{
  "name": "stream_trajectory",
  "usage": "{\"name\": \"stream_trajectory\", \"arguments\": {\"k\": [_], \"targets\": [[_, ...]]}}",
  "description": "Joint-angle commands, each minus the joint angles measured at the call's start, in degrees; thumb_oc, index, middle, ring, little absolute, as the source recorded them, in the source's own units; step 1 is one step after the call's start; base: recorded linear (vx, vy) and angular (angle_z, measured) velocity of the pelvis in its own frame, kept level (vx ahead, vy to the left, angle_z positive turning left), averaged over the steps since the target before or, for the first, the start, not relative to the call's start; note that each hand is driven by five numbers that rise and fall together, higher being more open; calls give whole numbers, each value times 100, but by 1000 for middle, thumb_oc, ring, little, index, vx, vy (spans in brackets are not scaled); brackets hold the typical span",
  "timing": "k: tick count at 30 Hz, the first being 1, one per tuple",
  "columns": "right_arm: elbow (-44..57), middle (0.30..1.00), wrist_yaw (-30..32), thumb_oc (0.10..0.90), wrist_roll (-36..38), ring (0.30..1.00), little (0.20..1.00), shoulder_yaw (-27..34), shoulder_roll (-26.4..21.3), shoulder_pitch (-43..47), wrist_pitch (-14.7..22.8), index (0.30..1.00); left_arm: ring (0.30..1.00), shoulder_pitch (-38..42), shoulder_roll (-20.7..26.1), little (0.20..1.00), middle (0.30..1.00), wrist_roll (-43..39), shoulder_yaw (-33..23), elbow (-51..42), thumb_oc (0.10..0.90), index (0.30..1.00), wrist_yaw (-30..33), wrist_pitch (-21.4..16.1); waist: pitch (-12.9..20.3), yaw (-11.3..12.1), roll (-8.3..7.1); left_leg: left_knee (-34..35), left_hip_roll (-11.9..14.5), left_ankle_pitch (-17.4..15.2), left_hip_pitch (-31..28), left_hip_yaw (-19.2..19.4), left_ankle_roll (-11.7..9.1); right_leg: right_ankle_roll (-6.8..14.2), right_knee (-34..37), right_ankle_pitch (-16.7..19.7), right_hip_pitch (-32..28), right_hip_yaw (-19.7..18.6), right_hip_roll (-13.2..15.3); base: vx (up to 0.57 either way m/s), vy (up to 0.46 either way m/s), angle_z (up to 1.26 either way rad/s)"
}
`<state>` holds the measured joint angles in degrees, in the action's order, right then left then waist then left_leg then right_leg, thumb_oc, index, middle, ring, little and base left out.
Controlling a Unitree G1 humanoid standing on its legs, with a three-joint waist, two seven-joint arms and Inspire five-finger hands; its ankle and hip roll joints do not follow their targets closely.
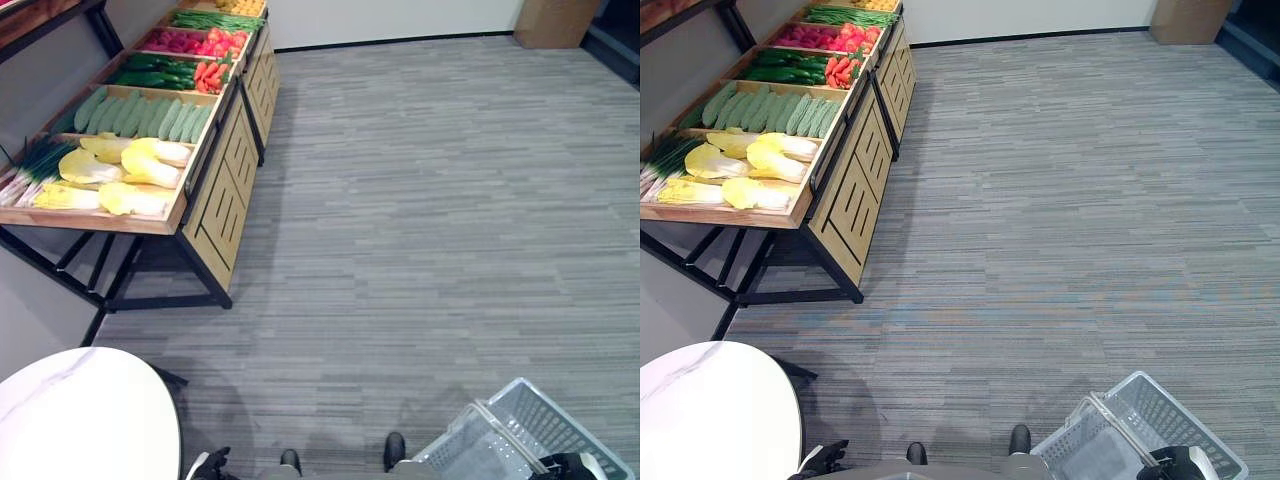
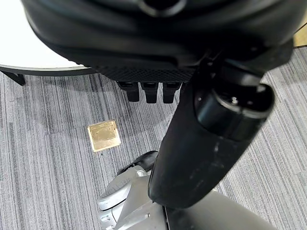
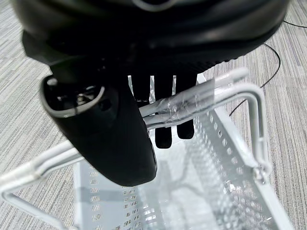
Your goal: Get the vegetables into the basket
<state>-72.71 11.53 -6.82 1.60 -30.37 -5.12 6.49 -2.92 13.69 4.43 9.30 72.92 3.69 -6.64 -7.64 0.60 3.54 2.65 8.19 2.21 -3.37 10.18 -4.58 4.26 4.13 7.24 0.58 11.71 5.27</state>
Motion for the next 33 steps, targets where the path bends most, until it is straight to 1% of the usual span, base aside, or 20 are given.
{"name": "stream_trajectory", "arguments": {"k": [1,4,5,6,8,9,10,11,13,15,16,17,20,21,22,24,28,29,30,33], "targets": [[231,300,278,400,221,300,300,-23,-216,484,181,300,1000,468,157,1000,1000,18,80,135,900,1000,113,-45,-312,21,-322,-469,82,170,343,-461,-16,6,-1068,-711,22,-242,146,-62,-158,4],[274,300,279,400,219,300,300,-52,-194,436,194,300,1000,570,186,1000,1000,82,91,197,900,1000,149,-10,-428,21,-354,-1124,89,211,639,-561,-96,-92,-1094,-753,-27,-235,116,6,-154,14],[319,300,292,400,242,300,300,-35,-181,398,201,300,1000,600,196,1000,1000,39,76,170,900,1000,172,-15,-497,28,-375,-1477,90,360,852,-614,-153,-147,-1080,-764,-69,-199,110,22,-160,33],[295,300,305,400,264,300,300,-20,-182,377,191,300,1000,634,196,1000,1000,-134,-4,135,900,1000,208,-20,-583,53,-404,-1925,-28,520,1134,-907,-191,-179,-1072,-773,-99,-189,100,48,-125,40],[123,300,317,400,319,300,300,28,-186,357,168,300,1000,642,167,1000,1000,-201,-13,191,900,1000,233,-20,-610,88,-408,-1569,-123,559,1303,-991,-159,-152,-986,-794,-169,-184,112,140,-30,9],[29,300,329,400,359,300,300,56,-197,344,170,300,1000,601,164,1000,1000,-171,-2,241,900,1000,238,-23,-579,132,-399,-1063,-67,613,1451,-902,-101,-111,-894,-805,-242,-215,97,297,89,14],[-16,300,346,400,361,300,300,28,-186,308,162,300,1000,573,143,1000,1000,-115,6,310,900,1000,274,-14,-553,187,-353,-537,96,926,1560,-759,-114,-80,-842,-857,-354,-240,42,435,178,30],[-29,300,354,400,362,300,300,14,-200,301,153,300,1000,544,118,1000,1000,-98,16,305,900,1000,294,-8,-534,255,-320,-186,182,1091,1719,-609,-147,-49,-781,-964,-548,-286,6,405,198,54],[-50,300,332,400,360,300,300,-8,-189,304,152,300,1000,502,113,1000,1000,-65,-6,350,900,1000,286,-6,-493,321,-329,-171,210,1182,1694,-565,-163,4,-731,-1032,-742,-397,10,326,192,-9],[-81,300,331,400,336,300,300,-3,-113,254,133,300,1000,437,127,1000,1000,-20,-15,375,900,1000,282,5,-382,357,-374,-159,187,1090,1595,-472,-78,89,-735,-1117,-877,-454,118,308,263,-73],[-32,300,353,400,347,300,300,4,-25,233,138,300,1000,454,150,1000,1000,41,-3,411,900,1000,298,-8,-340,360,-454,-309,84,1019,1630,-355,-6,144,-765,-1089,-884,-464,265,282,313,-78],[-37,300,346,400,359,300,300,9,-14,254,125,300,1000,472,161,1000,1000,78,18,404,900,1000,293,-6,-324,362,-493,-354,14,935,1622,-337,53,199,-791,-1027,-852,-497,342,235,302,-53],[-103,300,355,400,358,300,300,-86,58,422,94,300,1000,557,232,1000,1000,59,73,321,900,1000,300,-41,-308,378,-615,-592,-180,691,1697,-203,195,365,-911,-638,-679,-620,604,121,202,0],[-105,300,356,400,358,300,300,-88,59,425,95,300,1000,558,234,1000,1000,59,72,321,900,1000,300,-41,-303,382,-620,-601,-181,684,1706,-196,198,368,-912,-637,-670,-627,607,128,216,9],[-76,300,328,400,289,300,300,-203,113,492,64,300,1000,618,295,1000,1000,-34,49,237,900,1000,309,-60,-313,413,-691,-691,-279,561,1766,-162,272,435,-934,-343,-616,-687,733,97,197,-4],[-43,300,362,400,323,300,300,-246,142,632,62,300,1000,709,325,1000,1000,-63,62,203,900,1000,366,-47,-340,428,-720,-733,-369,458,1794,-129,334,464,-1049,-148,-432,-707,798,107,216,-11],[-41,300,364,400,321,300,300,-296,160,743,58,300,1000,761,371,1000,1000,-51,83,149,900,1000,398,-57,-381,460,-791,-839,-579,244,1809,-75,474,577,-1151,386,-359,-712,959,88,132,-12],[-41,300,364,400,321,300,300,-296,160,744,58,300,1000,761,372,1000,1000,-52,83,149,900,1000,398,-57,-382,462,-792,-841,-580,241,1809,-73,476,579,-1148,388,-360,-714,961,72,113,-1],[-33,300,369,400,315,300,300,-301,147,785,51,300,1000,758,382,1000,1000,-40,112,112,900,1000,394,-67,-392,484,-794,-863,-632,183,1820,-46,513,616,-1160,573,-328,-699,999,67,101,1],[-12,300,372,400,285,300,300,-316,172,808,49,300,1000,774,398,1000,1000,4,113,159,900,1000,389,-71,-397,497,-818,-863,-677,119,1800,-3,549,655,-1154,787,-308,-662,1055,69,91,-5]]}}
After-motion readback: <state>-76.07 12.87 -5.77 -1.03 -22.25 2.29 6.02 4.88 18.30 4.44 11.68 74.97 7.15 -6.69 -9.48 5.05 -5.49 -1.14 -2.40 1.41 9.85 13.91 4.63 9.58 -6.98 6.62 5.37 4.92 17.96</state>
